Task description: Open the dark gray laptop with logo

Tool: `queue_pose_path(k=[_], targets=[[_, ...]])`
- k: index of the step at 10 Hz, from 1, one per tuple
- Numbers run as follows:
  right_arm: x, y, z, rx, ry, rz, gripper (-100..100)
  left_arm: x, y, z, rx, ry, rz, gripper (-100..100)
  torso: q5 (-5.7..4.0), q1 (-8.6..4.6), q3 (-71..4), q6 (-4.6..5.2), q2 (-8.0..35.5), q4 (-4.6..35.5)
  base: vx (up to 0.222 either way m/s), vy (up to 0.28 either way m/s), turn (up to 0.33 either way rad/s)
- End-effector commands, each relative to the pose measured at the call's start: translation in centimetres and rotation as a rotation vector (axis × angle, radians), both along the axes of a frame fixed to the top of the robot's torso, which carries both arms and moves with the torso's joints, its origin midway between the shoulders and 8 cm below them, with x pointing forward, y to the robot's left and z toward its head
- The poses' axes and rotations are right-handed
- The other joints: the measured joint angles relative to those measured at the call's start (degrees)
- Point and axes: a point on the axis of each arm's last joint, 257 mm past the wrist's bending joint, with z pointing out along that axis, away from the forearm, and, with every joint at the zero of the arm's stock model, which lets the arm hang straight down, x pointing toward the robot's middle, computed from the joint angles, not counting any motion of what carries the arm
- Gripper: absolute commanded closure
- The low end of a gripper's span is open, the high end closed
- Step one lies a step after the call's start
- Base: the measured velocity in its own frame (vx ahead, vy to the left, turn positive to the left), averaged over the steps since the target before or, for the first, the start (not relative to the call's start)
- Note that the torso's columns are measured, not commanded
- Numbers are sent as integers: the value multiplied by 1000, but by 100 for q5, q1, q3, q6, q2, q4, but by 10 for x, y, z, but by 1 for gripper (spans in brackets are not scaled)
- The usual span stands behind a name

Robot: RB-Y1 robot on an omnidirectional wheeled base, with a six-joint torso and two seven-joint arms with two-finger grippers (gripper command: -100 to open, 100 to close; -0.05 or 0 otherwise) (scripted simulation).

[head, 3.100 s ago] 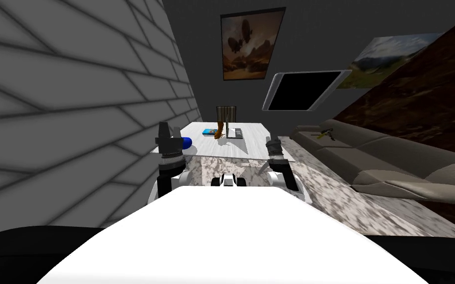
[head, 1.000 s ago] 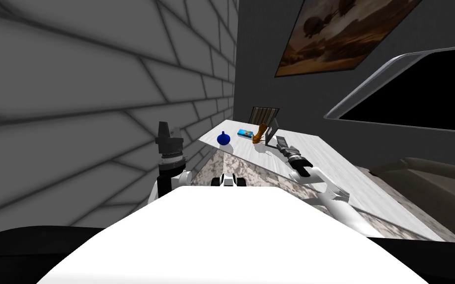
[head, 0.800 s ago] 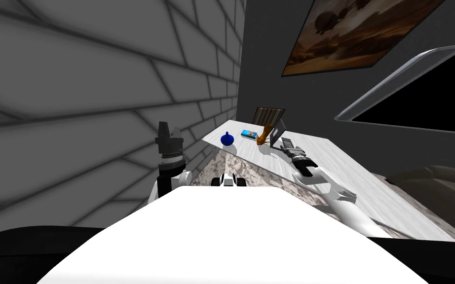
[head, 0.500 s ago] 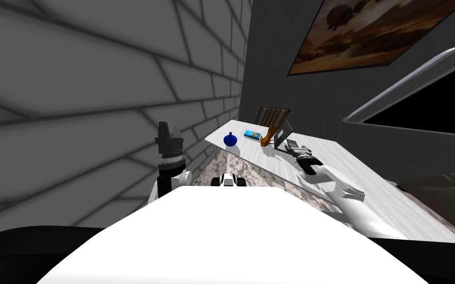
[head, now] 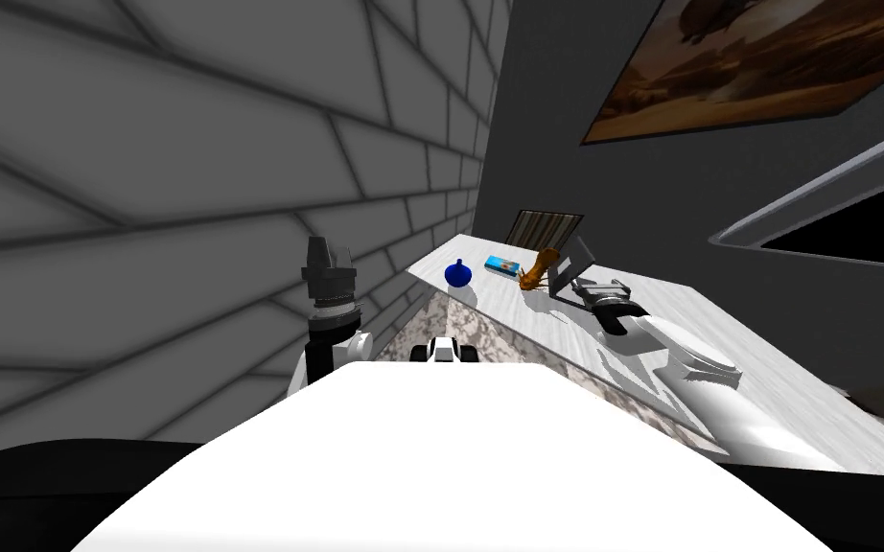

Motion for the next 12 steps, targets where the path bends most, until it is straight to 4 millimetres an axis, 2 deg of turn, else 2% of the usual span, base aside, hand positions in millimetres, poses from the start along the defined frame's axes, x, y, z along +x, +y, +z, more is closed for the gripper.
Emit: queue_pose_path(k=[1, 3, 4, 5, 6, 7, 8, 9, 10, 12], targets=[[-9, -34, 22, -119, 42, -64, -100, 0, 0, 0, 0, 0, 0, 0, 0, 4, 1, 3, 1, 0, 61, 94, 135], [-15, -58, 44, -210, 71, -111, -100, 0, 0, 0, 0, 0, 0, 0, -4, -11, 5, 4, 7, 2, 49, 68, 125], [-16, -63, 49, -229, 76, -120, -100, 0, 0, 0, 0, 0, 0, 0, -5, -12, 6, 2, 9, 2, 36, 62, 95], [-14, -55, 44, -211, 70, -108, -100, 0, 0, 0, 0, 0, 0, 0, -4, -10, 8, 6, 11, 3, 16, 26, 11], [-15, -56, 45, -215, 72, -112, -100, 0, 0, 0, 0, 0, 0, 0, -7, -18, 11, 7, 15, 4, 4, 6, -1], [-15, -56, 45, -214, 71, -112, 100, 0, 0, 0, 0, 0, 0, 0, -8, -19, 10, 5, 15, 4, 4, -3, -11], [-3, -54, 39, -194, 61, -89, 100, 0, 0, 0, 0, 0, 0, 0, -15, -12, 8, -3, 8, -4, -21, -26, -180], [3, -61, 45, -188, 43, -105, 100, 0, 0, 0, 0, 0, 0, 0, -42, -28, 6, 9, -1, -20, -42, 8, -69], [15, -54, 36, -165, 37, -71, 100, 0, 0, 0, 0, 0, 0, 0, -35, -42, 1, 13, -4, -15, -45, 7, -137], [19, -65, 41, -155, 23, -99, 100, 0, 0, 0, 0, 0, 0, 0, -42, -53, 6, 30, 2, -16, -22, 5, -56]])
